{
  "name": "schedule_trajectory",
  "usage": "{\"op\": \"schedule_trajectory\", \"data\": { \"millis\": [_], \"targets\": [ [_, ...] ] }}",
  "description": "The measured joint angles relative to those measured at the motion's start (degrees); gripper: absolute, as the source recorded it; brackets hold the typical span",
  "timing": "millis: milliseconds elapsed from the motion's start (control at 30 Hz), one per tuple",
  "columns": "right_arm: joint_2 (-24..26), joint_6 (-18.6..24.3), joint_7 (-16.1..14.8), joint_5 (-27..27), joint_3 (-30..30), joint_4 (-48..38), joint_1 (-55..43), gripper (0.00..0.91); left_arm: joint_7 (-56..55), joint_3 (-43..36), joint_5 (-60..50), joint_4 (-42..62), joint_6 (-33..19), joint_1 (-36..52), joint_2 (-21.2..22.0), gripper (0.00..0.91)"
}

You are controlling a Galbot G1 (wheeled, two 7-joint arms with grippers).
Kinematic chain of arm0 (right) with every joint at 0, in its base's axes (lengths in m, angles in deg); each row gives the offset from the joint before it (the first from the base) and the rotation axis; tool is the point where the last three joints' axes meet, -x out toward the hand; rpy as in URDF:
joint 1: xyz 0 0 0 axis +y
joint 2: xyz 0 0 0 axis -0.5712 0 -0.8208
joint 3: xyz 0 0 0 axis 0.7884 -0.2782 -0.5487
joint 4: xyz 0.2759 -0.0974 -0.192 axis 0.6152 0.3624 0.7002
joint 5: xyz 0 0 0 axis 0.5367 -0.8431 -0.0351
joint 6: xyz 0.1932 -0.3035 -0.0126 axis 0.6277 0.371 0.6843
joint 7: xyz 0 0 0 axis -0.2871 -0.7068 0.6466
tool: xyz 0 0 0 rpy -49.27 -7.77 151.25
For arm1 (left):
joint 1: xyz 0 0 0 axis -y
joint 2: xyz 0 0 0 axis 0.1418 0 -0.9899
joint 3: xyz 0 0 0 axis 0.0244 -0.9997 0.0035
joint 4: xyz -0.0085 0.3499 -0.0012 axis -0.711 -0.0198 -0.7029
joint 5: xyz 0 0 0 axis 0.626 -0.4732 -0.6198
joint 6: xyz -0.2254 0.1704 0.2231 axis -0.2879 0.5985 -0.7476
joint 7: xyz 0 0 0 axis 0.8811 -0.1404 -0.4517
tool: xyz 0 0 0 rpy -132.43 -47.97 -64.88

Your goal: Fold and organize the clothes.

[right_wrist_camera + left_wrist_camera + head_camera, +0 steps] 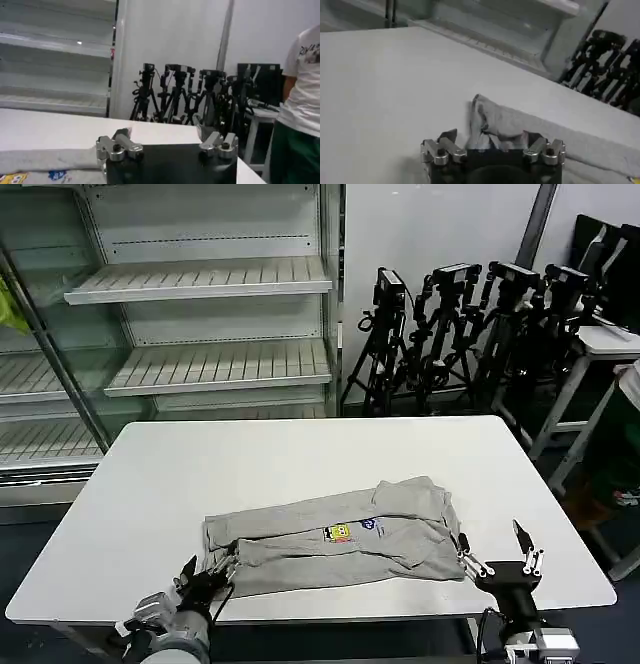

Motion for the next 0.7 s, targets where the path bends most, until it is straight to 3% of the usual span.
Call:
{"op": "schedule_trajectory", "data": {
  "millis": [33,100,133,200,700],
  "targets": [
    [-0.1,0.04,0.04,-0.13,-0.05,0.16,0.26,0.907,-0.08,-0.16,-0.02,0.46,-0.23,0.26,0.4,0.584],
    [-0.37,0.14,0.1,-0.45,-0.19,0.39,0.68,0.907,-0.13,-0.23,-0.08,1.35,-0.67,0.77,1.07,0.403],
    [-0.48,0.21,0.14,-0.59,-0.29,0.4,0.83,0.907,-0.13,-0.24,-0.08,1.84,-0.92,1.04,1.35,0.232],
    [-0.72,0.34,0.23,-0.86,-0.46,0.4,1.08,0.907,-0.12,-0.3,-0.09,2.73,-1.38,1.4,1.75,0.161],
    [-1.77,1.0,0.82,-1.97,-0.74,1.37,2.56,0.907,0.84,-1.65,0.98,5.16,-3.88,1.61,4.9,0.121]
  ]
}}
